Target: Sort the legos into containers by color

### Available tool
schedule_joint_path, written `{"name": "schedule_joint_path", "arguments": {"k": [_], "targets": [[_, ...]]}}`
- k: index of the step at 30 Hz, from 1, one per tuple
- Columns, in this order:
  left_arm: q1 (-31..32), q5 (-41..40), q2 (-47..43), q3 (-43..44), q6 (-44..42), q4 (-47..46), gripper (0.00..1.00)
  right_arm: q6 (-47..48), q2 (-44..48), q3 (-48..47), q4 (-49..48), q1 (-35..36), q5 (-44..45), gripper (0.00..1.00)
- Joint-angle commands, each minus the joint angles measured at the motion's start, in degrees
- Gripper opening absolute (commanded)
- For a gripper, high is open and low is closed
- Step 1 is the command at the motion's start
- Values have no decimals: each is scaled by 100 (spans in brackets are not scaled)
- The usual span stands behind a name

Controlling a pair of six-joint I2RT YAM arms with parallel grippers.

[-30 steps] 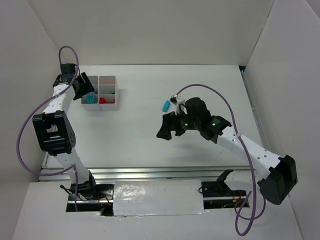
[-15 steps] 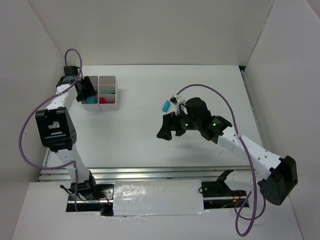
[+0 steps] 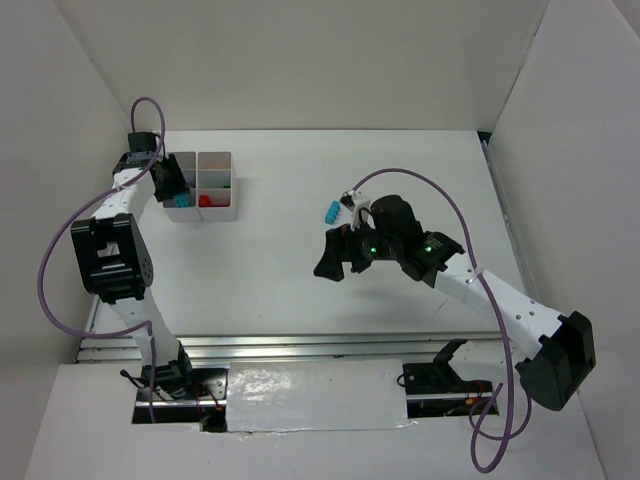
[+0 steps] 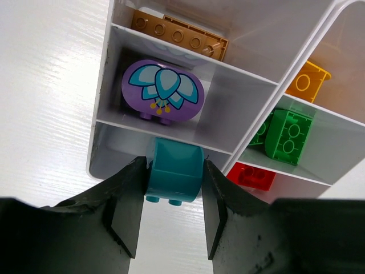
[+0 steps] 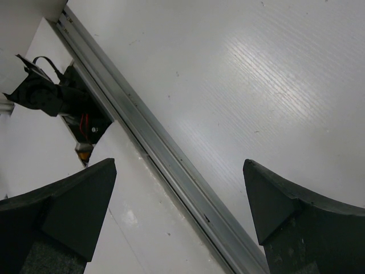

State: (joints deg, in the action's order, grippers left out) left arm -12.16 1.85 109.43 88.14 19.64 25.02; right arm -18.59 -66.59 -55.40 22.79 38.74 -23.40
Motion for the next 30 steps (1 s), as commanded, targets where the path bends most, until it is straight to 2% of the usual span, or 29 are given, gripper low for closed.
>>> {"name": "schedule_joint_path", "arguments": {"k": [1, 7, 12, 19, 20, 22, 23, 25, 26, 30], "targets": [[3, -26, -106, 142, -65, 21, 35, 83, 50, -252, -11, -16, -60, 100], [3, -106, -475, 46, -74, 12, 31, 66, -3, -244, -81, -16, -68, 100], [-5, -97, -624, 195, -22, 117, 16, 83, -74, -270, -81, -16, -95, 100], [-5, -158, -782, 546, 241, 565, 7, 66, -109, -244, -116, -16, -121, 100], [-5, -341, -826, 616, 529, 731, 2, 57, -100, -235, -143, -16, -130, 100], [-14, -404, -905, 617, 873, 820, 0, 57, -126, -235, -143, -16, -147, 100], [-14, -483, -1036, 599, 1362, 882, 0, 48, -144, -235, -152, -16, -165, 100], [-14, -816, -1352, 293, 1909, 856, 0, 57, -179, -270, -169, -16, -200, 100], [-5, -974, -1467, -4, 2582, 856, 0, 48, -197, -279, -178, -16, -218, 100], [-14, -1669, -2073, -821, 4124, 628, 0, 22, -179, -305, -222, -16, -262, 100]]}}
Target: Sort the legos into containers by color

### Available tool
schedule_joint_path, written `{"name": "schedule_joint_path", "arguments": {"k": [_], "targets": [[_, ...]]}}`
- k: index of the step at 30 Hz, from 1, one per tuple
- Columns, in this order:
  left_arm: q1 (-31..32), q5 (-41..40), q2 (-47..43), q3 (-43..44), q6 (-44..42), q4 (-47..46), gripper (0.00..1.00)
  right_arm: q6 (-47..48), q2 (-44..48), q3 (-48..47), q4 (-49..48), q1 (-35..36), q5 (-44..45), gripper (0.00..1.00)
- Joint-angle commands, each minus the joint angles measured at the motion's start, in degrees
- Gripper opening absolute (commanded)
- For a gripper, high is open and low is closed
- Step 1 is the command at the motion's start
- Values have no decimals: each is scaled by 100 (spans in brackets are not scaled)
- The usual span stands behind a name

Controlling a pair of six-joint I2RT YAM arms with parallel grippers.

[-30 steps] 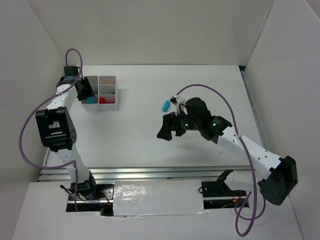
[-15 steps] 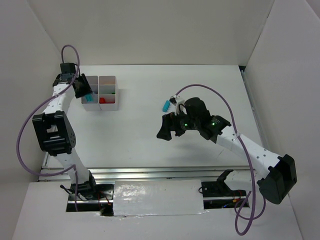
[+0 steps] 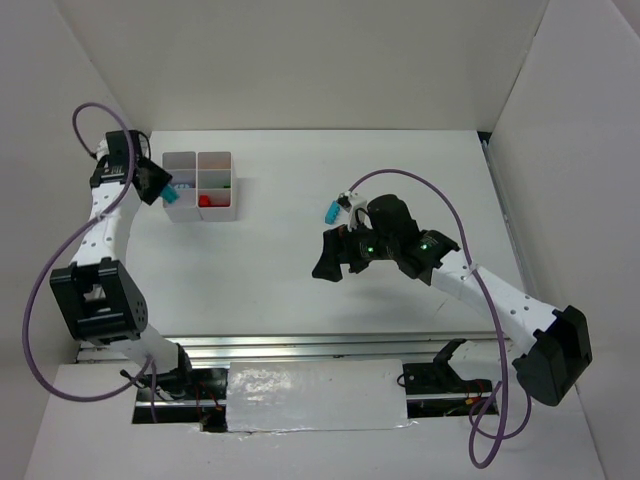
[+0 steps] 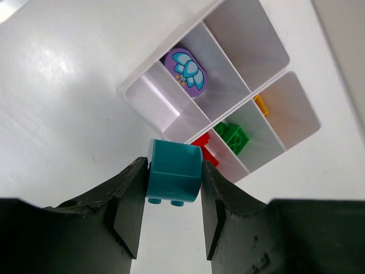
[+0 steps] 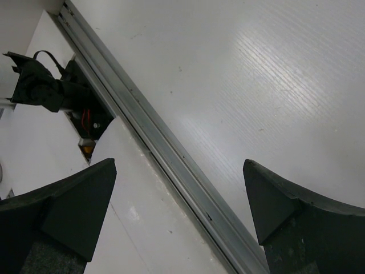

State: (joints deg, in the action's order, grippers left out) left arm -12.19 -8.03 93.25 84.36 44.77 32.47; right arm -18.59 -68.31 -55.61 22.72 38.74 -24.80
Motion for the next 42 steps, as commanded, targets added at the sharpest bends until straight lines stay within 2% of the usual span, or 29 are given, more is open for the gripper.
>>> {"name": "schedule_joint_path", "arguments": {"k": [1, 6, 12, 15, 19, 26, 34, 38, 42], "targets": [[5, -760, -588, -568, 2083, -240, 0, 13, 2, -283, -224, -16, -131, 100], [6, -867, -475, -938, 3080, -319, 0, 4, 81, -231, -268, -16, -175, 100], [-12, -463, -431, -1781, 3845, -1706, 0, 31, 213, -116, -356, -16, -333, 100], [-12, -313, -378, -2028, 3889, -2384, 0, 66, 257, -90, -321, -16, -368, 100], [-21, -357, -237, -1800, 3829, -2236, 0, 66, 345, 15, -365, -16, -333, 100], [-38, -313, -439, -1985, 3837, -2482, 0, 92, 328, 51, -400, -7, -333, 100], [-153, -277, -150, -1984, 3907, -2465, 0, 136, 248, -37, -347, -16, -377, 100], [-187, -261, -150, -2230, 3890, -2859, 9, 136, 240, -46, -339, -24, -412, 100], [-214, -190, 8, -2143, 3872, -2816, 15, 136, 231, -37, -347, -16, -438, 100]]}}
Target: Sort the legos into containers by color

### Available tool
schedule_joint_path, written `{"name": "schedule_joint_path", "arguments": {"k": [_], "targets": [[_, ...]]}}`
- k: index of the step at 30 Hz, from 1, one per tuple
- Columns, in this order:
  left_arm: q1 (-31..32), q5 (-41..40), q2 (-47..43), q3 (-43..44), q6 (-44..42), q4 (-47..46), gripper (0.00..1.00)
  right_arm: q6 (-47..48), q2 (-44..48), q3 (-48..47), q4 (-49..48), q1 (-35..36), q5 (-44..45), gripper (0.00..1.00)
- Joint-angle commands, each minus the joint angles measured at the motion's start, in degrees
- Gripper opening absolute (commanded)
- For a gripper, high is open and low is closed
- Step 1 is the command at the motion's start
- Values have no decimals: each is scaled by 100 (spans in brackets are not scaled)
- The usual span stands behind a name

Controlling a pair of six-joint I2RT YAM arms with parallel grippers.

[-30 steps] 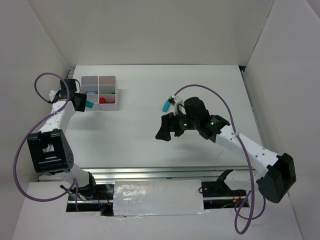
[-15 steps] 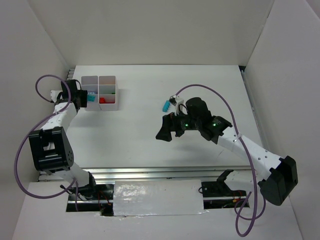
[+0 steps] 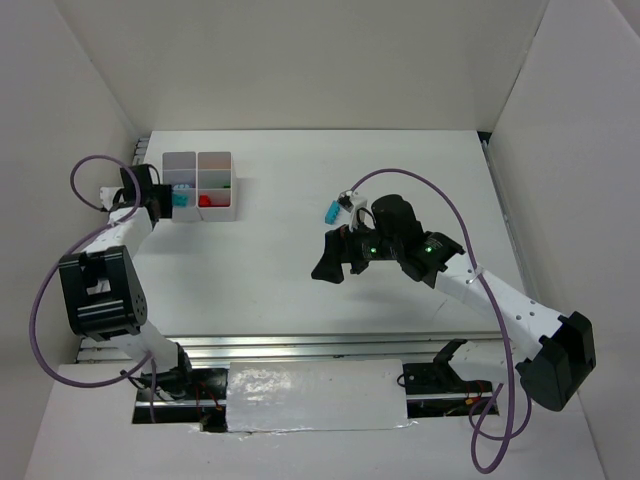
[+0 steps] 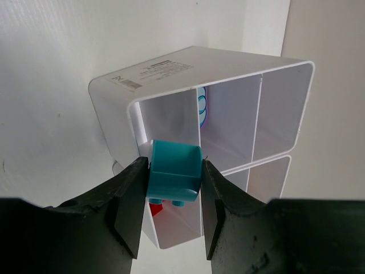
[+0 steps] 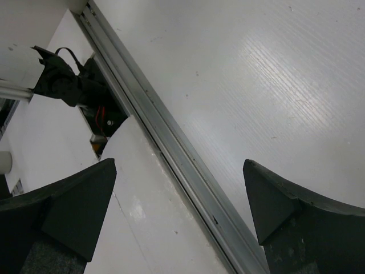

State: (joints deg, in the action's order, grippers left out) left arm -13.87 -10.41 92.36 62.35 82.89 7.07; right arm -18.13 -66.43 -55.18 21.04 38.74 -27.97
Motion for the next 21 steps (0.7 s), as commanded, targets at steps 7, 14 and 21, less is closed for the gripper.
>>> {"name": "schedule_joint_path", "arguments": {"k": [7, 14, 21], "targets": [[-55, 145, 248, 5, 78, -417, 40, 117, -10, -116, -161, -16, -130, 100], [-107, 250, 345, 242, 8, -338, 92, 82, -89, -116, -223, -16, -78, 100], [-178, 364, -129, 576, -219, -329, 100, -338, -474, -440, -57, -16, 658, 100]]}}
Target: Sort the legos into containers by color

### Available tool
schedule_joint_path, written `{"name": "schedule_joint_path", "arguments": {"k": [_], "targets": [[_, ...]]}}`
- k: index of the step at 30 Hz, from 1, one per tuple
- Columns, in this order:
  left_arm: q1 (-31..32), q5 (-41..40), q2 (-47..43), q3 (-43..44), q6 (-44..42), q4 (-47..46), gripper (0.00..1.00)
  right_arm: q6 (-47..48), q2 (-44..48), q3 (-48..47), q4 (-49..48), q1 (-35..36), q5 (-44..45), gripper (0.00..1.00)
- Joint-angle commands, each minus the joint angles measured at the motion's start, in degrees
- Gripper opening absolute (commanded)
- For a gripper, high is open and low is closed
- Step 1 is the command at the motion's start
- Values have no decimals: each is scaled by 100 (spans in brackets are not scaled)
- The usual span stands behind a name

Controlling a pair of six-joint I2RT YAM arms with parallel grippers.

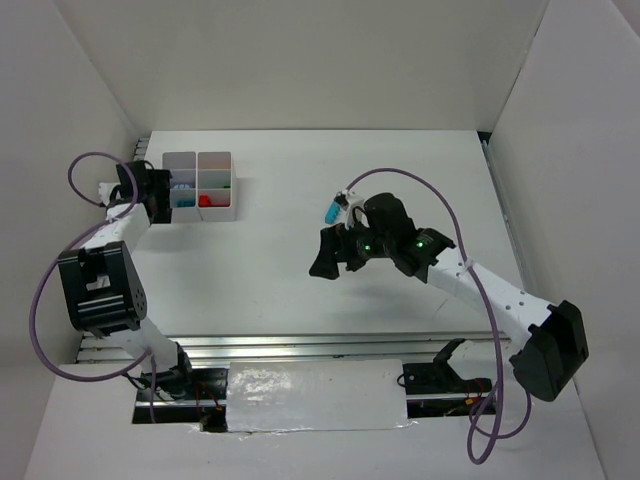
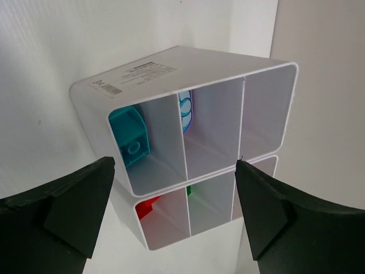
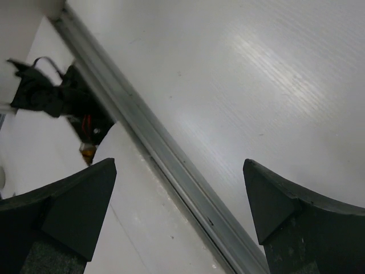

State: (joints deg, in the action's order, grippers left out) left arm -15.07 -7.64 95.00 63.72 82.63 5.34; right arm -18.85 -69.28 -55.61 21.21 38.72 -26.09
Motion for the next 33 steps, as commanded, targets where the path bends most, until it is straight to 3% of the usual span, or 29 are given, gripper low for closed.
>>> {"name": "schedule_joint_path", "arguments": {"k": [1, 5, 8, 12, 16, 25, 27, 29, 33], "targets": [[-49, 105, -482, 883, -630, 157, 99, -425, -313, -493, -4, -31, 1195, 100], [240, 131, -281, 2455, -2081, 1850, 100, -1705, -1305, -1415, 1248, -215, 3182, 100], [680, -61, -254, 2899, -3067, 2636, 99, -2129, -2290, -2267, 1866, -321, 3714, 100], [1304, -633, -1138, 1840, -3657, 2842, 99, -2088, -3711, -3513, 2193, -383, 4040, 100], [1428, 32, -1791, 626, -3886, 2638, 99, -1904, -4524, -4299, 2117, -479, 4191, 97], [1463, 122, -2354, -236, -4369, 3165, 100, -1535, -6018, -5758, 2238, -681, 3989, 86], [1463, 175, -2504, -386, -4466, 3192, 100, -1490, -6290, -6048, 2334, -716, 4050, 77], [1463, 166, -2574, -422, -4571, 3289, 100, -1595, -6501, -6224, 2571, -778, 3945, 75], [1463, 184, -2583, -449, -4703, 3350, 99, -1762, -6354, -5717, 2564, -796, 3953, 75]]}}
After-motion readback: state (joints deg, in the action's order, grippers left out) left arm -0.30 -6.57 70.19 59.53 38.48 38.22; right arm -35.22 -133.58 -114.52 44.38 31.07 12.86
